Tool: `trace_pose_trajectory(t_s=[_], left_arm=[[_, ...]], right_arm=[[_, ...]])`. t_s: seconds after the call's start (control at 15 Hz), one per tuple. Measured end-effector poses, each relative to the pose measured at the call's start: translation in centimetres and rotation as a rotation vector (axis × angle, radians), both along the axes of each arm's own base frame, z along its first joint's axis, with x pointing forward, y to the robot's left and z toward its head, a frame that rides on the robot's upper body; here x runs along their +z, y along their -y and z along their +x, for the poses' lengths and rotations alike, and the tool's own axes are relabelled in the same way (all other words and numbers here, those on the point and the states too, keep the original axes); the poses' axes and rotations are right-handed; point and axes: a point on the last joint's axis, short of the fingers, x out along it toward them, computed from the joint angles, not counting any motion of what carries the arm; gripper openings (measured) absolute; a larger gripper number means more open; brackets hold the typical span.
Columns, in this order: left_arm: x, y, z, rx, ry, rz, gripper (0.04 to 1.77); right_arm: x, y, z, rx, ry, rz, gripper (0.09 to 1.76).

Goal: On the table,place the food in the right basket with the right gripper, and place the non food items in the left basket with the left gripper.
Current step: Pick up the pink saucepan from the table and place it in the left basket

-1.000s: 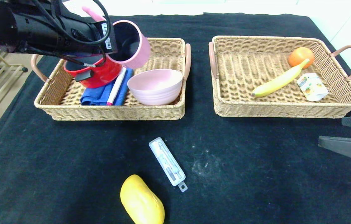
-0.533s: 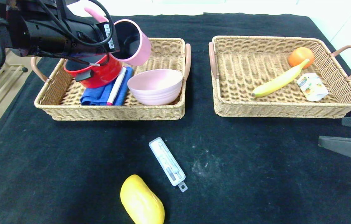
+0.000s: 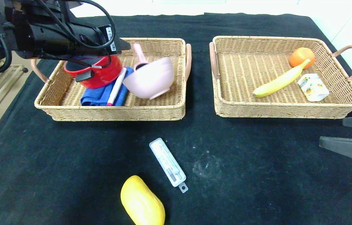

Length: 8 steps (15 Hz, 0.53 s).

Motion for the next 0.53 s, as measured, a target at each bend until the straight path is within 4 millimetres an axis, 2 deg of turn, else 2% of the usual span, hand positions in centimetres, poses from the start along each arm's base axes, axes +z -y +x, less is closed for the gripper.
trace_pose_trajectory(t_s=[0.27, 0.53], left_arm=[[0.01, -0.04, 0.01, 0.001, 0.000, 0.000, 1.13], [-0.08, 0.01, -0.04, -0.002, -0.005, 0.002, 1.37]], right_arm=[[0.00, 0.00, 0.00, 0.000, 0.000, 0.000, 1.71], [0.00, 0.00, 0.00, 0.000, 0.000, -0.001, 1.71]])
